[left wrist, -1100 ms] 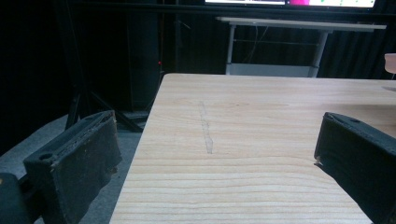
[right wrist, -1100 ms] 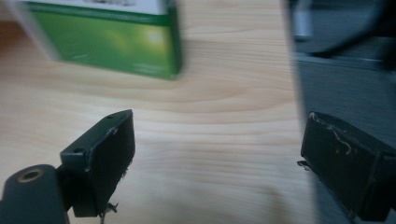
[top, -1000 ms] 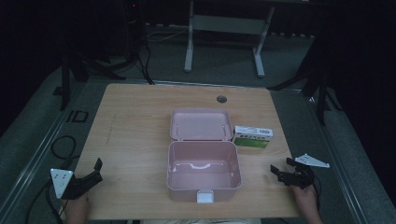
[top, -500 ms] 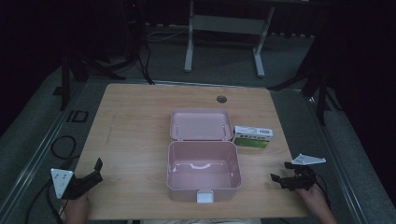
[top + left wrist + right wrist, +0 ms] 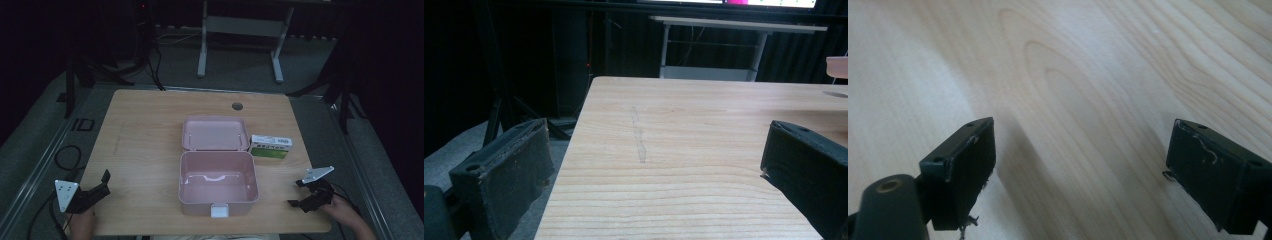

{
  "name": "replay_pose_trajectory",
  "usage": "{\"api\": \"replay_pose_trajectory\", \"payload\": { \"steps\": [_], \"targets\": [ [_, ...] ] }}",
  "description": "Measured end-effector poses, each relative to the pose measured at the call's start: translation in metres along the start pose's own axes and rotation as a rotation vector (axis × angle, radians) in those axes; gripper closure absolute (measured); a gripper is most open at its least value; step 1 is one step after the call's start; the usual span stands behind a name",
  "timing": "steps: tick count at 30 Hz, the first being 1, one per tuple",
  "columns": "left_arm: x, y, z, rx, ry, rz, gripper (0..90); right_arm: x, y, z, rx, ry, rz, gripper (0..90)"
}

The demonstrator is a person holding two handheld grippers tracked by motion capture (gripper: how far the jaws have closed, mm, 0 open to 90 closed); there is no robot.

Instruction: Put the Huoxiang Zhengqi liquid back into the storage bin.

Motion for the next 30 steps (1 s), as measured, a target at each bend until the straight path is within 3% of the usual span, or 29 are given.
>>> {"api": "replay_pose_trajectory", "payload": {
  "steps": [5,8,10,11,13,21,25,30],
  "targets": [
    [0.0,0.0,0.0,-0.002,-0.001,-0.001,0.3,0.002,-0.003,-0.005,0.023,0.099,-0.1,12.8],
    [0.0,0.0,0.0,-0.002,-0.001,-0.001,0.3,0.006,-0.003,-0.005,-0.012,0.173,-0.177,13.0],
    [0.0,0.0,0.0,-0.001,-0.001,0.0,0.3,0.009,-0.002,-0.006,-0.015,0.208,-0.229,13.3],
    [0.0,0.0,0.0,-0.001,-0.001,0.0,0.3,0.009,-0.002,-0.006,-0.015,0.208,-0.229,13.3],
    [0.0,0.0,0.0,-0.002,-0.001,-0.001,0.3,0.014,-0.001,-0.009,-0.012,0.253,-0.314,13.3],
    [0.0,0.0,0.0,-0.005,0.0,-0.001,0.3,0.025,0.001,-0.018,0.052,0.306,-0.495,13.4],
    [0.0,0.0,0.0,-0.006,0.0,-0.001,0.3,0.03,0.0,-0.021,0.08,0.302,-0.537,13.9],
    [0.0,0.0,0.0,-0.006,0.0,-0.001,0.3,0.029,-0.005,-0.026,0.102,0.344,-0.597,11.5]
  ]
}}
Point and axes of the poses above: each handheld gripper's, and its own axes: y roughly backward along the jaws, x roughly out of its top, z roughly to its right, the point moved 6 cm from there along -y, roughly forward along the jaws, and after that the axes turned 7 degrees about z, right-handed, at the moved point
